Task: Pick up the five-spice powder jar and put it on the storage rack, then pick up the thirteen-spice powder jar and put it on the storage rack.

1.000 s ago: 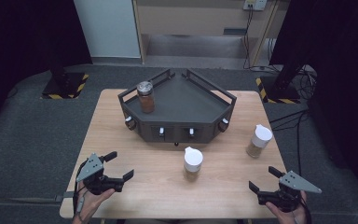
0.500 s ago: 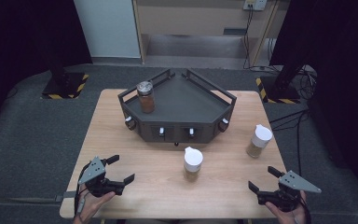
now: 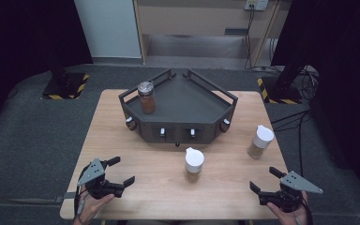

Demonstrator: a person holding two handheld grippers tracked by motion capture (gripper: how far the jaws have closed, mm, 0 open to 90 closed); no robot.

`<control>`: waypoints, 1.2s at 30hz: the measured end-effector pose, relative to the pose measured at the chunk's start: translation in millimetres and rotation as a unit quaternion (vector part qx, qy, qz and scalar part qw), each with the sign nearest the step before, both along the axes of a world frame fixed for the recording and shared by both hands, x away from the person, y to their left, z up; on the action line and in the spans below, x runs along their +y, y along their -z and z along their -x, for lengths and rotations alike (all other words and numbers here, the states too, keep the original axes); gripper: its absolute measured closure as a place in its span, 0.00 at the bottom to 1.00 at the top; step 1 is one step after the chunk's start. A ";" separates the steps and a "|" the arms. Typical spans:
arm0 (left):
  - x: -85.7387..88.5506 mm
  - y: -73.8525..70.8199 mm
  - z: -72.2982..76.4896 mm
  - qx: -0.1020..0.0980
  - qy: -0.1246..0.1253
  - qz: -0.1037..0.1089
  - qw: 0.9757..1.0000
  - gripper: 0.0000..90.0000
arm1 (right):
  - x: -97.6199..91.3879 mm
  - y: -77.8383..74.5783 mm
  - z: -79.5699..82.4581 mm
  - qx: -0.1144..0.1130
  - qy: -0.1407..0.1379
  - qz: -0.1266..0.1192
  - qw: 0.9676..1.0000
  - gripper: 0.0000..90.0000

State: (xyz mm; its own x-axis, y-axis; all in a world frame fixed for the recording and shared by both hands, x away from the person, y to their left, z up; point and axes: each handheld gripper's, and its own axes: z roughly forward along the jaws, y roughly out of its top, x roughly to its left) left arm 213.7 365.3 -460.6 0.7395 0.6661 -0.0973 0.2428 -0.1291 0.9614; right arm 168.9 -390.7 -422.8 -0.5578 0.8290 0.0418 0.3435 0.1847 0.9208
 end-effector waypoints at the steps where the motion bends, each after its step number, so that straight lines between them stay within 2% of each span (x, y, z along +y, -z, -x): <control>1: 0.1 0.0 -0.1 0.000 0.000 0.000 1.000 0.02 | 0.1 0.0 -0.1 0.000 0.000 0.000 1.000 0.04; 8: -0.5 -0.9 -0.6 0.002 0.004 -0.003 1.000 0.02 | 0.1 -0.2 0.4 -0.001 -0.001 0.001 1.000 0.04; 23: 2.8 1.0 -1.8 0.007 0.009 0.009 1.000 0.02 | 0.1 -1.1 1.7 -0.005 0.002 -0.002 1.000 0.03; 30: 3.5 1.7 -2.1 0.010 0.004 0.011 1.000 0.01 | 0.3 -5.4 1.8 -0.004 0.005 -0.004 1.000 0.04; 36: 6.5 3.4 -1.5 0.013 -0.004 0.018 1.000 0.01 | 4.8 -15.0 -1.1 -0.006 -0.003 -0.006 1.000 0.04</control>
State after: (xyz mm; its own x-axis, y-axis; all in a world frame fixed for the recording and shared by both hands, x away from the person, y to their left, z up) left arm 215.2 371.8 -464.0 0.7316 0.6670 -0.1412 0.2688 -0.0918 0.9588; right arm 170.1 -385.9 -407.8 -0.5635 0.8249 0.0439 0.3306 0.1766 0.9271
